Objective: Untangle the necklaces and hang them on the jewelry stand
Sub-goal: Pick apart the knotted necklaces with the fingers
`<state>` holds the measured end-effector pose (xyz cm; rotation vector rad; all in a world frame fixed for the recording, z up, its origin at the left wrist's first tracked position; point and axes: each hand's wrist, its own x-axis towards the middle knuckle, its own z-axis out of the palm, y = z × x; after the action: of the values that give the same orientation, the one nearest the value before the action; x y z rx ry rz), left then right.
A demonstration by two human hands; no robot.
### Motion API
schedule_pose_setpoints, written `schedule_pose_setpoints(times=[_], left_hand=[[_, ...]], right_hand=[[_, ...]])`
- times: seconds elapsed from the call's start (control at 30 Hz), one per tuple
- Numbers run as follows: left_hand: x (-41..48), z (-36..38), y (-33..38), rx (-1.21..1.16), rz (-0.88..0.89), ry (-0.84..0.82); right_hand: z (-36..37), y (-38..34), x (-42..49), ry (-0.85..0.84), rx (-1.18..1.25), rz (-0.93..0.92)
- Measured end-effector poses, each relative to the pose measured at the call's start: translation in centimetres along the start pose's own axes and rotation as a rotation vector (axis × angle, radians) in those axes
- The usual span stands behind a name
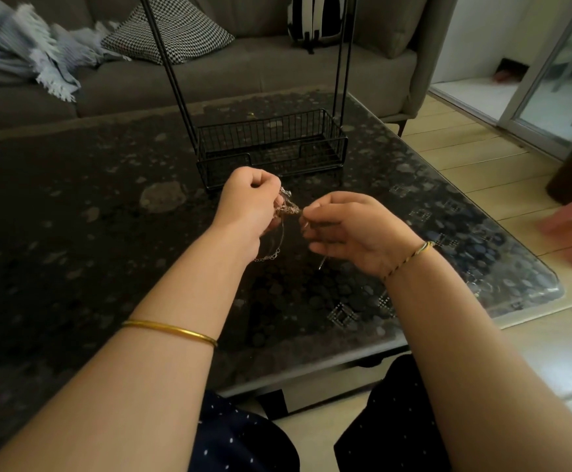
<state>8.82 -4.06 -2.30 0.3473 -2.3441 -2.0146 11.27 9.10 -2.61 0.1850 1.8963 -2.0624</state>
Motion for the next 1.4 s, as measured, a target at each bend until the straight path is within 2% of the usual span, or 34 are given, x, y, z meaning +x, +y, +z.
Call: schedule_pose_setpoints(times=[0.2, 0.6, 0.73, 0.83, 0.93, 1.03, 1.13, 1.4], left_hand=[[-0.1, -0.4, 0.2, 0.001, -0.022, 0.005], [0.6, -1.6, 0.4, 0.094, -0.037, 0.184], [0.7, -1.7, 0.8, 0.115, -0.044, 0.203], [0.2, -1.5, 0.8, 0.280, -0.003, 0.084], [-0.6, -1.1, 0.6, 0.434, 0.074, -0.061], [-1.2, -1.1, 0.8, 0.366, 0.058, -0.221], [-1.5, -0.7, 0.7, 0.396, 0.061, -0.334], [-1.8, -0.8, 0.6, 0.390, 0.122, -0.301]], right_hand=[[-0.1, 0.1, 0.2, 0.029, 0.086, 0.013], [0.0, 0.2, 0.7, 0.041, 0.135, 0.030], [0.3, 0.3, 0.9, 0.132, 0.103, -0.021], [0.5, 0.3, 0.9, 0.189, 0.102, -0.046], [0.7, 0.1, 0.8, 0.174, 0.108, -0.028], [0.9, -0.1, 0.8, 0.145, 0.118, -0.039], [1.0, -0.3, 0.6, 0.096, 0.167, -0.064], [0.1, -0.1, 0.6, 0.147, 0.104, -0.113]])
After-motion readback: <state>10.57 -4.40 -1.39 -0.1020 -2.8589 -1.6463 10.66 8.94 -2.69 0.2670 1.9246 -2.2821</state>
